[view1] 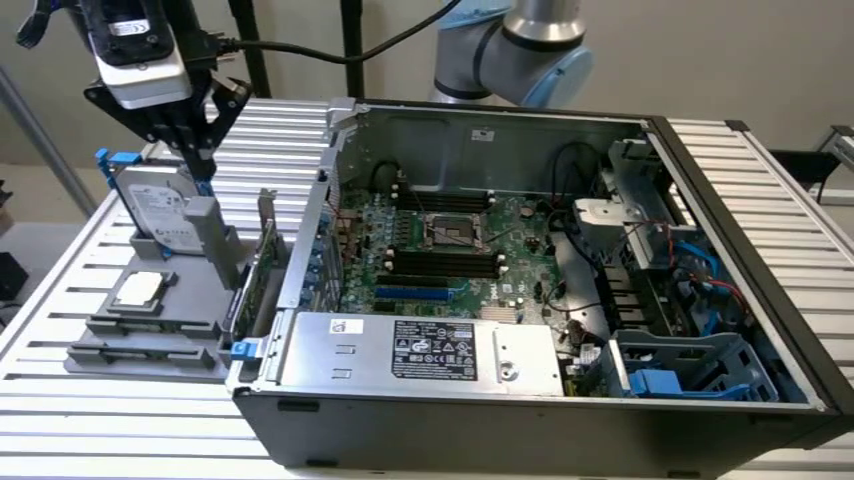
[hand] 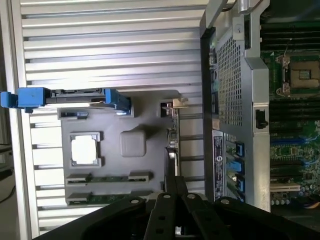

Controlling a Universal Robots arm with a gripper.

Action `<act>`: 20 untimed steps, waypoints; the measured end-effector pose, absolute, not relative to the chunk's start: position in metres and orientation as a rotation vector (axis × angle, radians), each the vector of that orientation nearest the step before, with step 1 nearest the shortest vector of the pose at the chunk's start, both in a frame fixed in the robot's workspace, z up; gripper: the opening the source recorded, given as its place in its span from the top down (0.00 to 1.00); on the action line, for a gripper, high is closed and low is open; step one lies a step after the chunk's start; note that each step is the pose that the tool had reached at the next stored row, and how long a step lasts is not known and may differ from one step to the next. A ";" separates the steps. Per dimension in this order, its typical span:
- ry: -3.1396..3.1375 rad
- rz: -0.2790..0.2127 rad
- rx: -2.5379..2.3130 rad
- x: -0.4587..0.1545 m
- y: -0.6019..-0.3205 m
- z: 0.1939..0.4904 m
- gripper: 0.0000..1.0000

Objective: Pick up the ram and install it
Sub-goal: 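Reach for the ram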

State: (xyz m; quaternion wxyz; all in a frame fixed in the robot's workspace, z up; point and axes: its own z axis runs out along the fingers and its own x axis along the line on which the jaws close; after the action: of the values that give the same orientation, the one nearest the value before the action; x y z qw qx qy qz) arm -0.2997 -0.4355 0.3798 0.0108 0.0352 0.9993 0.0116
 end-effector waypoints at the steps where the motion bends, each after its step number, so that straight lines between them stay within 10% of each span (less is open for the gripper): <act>1: 3.118 0.034 0.110 -0.304 -0.436 0.379 0.89; 20: 3.132 0.012 0.110 -0.369 -0.452 0.364 0.89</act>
State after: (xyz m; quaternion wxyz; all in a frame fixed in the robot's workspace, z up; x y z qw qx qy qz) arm -0.3688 -0.4519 0.3640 0.0038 0.0352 0.9994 0.0038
